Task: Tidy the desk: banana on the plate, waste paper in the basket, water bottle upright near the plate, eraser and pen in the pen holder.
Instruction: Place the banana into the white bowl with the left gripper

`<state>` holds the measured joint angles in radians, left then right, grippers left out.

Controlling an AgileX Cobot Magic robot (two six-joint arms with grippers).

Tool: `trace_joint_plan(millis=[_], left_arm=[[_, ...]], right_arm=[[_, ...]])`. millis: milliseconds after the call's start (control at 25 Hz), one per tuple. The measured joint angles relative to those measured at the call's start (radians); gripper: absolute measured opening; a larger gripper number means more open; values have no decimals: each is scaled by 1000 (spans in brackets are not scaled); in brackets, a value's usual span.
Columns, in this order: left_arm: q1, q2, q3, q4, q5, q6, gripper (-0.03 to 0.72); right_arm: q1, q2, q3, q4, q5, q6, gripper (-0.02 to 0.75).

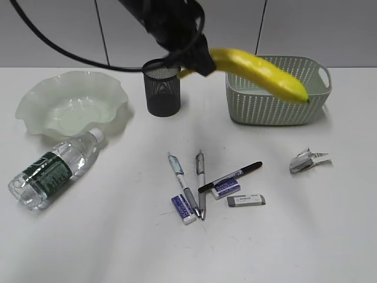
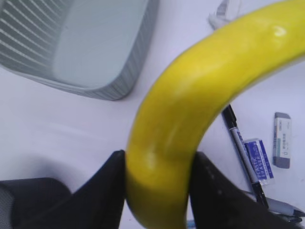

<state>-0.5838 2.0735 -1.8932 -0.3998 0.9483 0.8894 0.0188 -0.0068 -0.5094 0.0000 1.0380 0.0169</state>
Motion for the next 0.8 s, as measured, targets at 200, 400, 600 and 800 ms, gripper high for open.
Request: trace_joint_plan(millis=[200, 400, 600, 800], left_arm=[[108, -160, 0, 88, 2, -149, 307], [317, -206, 0, 181, 83, -351, 307], [506, -203, 57, 203, 117, -479, 307], [584, -139, 131, 210, 104, -497, 307]], right_arm=[[0, 0, 0, 0, 0, 0, 419], [0, 0, 0, 0, 0, 0, 419], [0, 0, 0, 0, 0, 0, 419], [0, 0, 0, 0, 0, 0, 419]])
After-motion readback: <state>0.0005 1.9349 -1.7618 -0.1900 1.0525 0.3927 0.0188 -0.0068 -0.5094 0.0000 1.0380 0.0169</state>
